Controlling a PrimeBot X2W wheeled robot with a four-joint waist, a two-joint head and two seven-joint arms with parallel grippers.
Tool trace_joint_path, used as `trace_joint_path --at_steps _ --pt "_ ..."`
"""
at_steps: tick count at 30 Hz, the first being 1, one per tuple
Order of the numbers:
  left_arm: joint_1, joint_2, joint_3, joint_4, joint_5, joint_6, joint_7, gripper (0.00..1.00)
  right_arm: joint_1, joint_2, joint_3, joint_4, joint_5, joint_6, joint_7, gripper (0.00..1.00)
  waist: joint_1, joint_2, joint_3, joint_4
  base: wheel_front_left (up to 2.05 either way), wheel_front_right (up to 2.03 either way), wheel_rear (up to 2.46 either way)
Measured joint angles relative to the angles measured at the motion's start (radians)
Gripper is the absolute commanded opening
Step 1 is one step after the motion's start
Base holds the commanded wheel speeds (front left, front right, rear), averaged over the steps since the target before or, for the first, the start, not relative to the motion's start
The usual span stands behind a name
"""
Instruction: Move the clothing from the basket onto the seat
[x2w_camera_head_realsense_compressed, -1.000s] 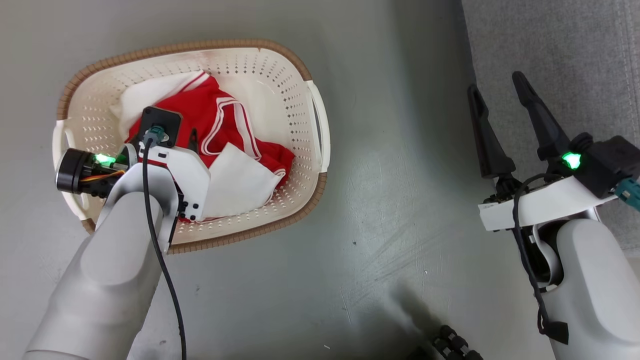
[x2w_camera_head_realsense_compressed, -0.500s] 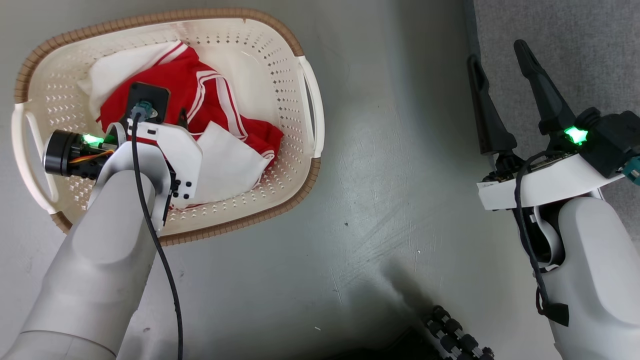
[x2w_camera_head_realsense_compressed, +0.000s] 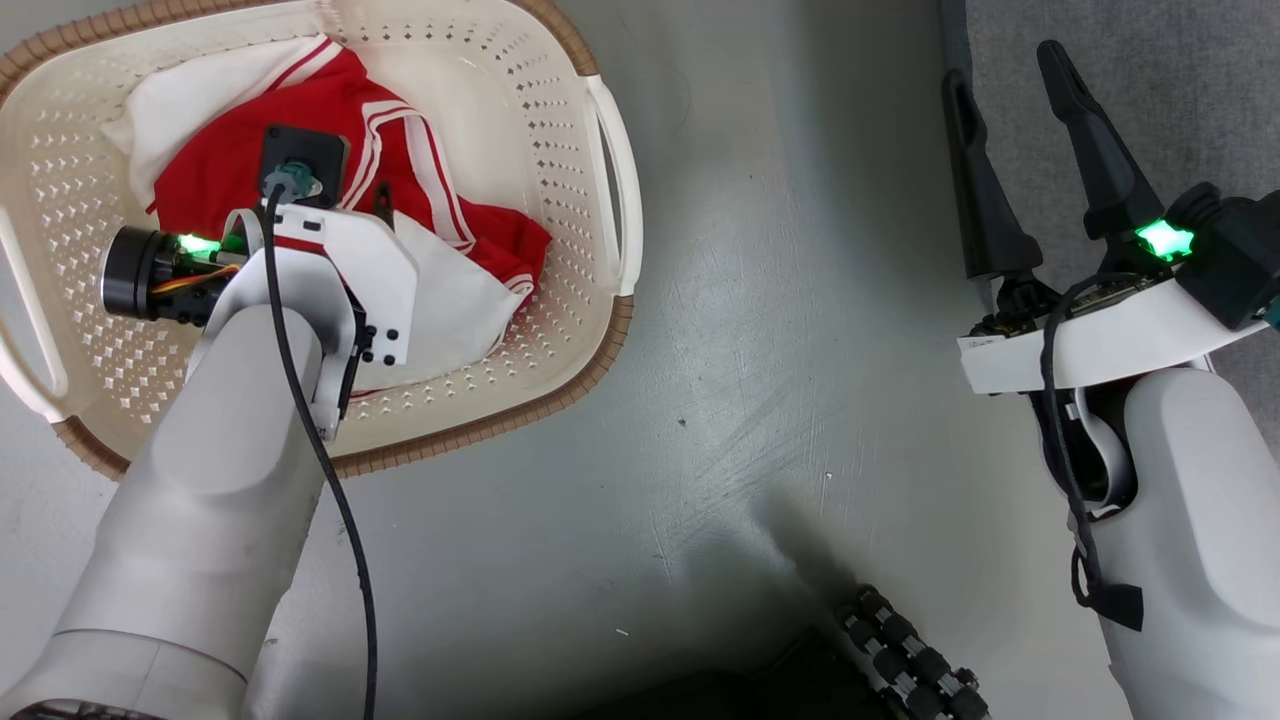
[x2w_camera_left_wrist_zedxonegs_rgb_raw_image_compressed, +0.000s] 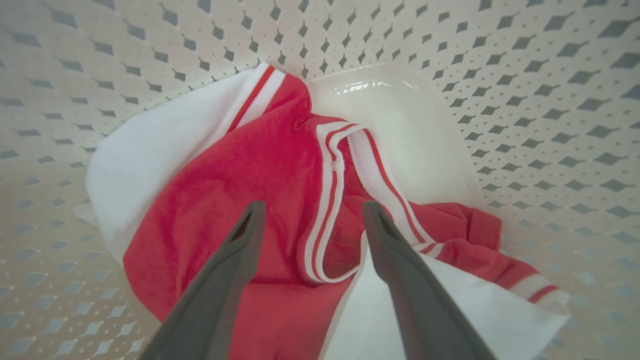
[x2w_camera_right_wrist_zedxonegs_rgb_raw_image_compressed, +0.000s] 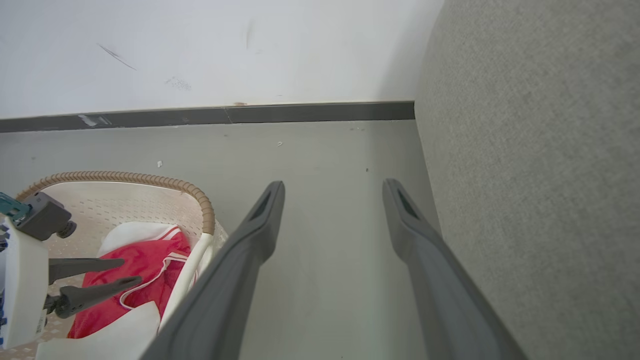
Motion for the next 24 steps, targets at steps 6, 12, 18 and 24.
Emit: trace_joint_path --at_steps 6,12,18,24 --pt "-0.006 -0.002 0.002 0.023 -0.007 -0.006 0.004 1.0 -0.015 0.0 0.007 0.001 0.007 0.0 0.0 1.0 0.0 0.0 0.017 -0.003 0.0 0.0 0.0" --pt "-0.016 -0.002 0.004 0.043 -0.007 -0.006 0.004 1.0 -0.017 0.0 0.01 0.005 0.017 0.0 0.0 1.0 0.0 0.0001 0.029 -0.009 0.0 0.0 0.0" --pt "-0.02 0.001 0.008 0.064 -0.007 -0.006 0.004 1.0 -0.017 0.0 0.012 0.006 0.024 0.0 -0.003 1.0 0.0 0.0 0.039 -0.017 0.0 0.0 0.0" --pt "-0.025 0.001 0.012 0.08 -0.008 -0.005 0.003 1.0 -0.017 0.0 0.012 0.006 0.024 0.0 -0.004 1.0 0.0 0.0 0.052 -0.019 0.0 0.0 0.0"
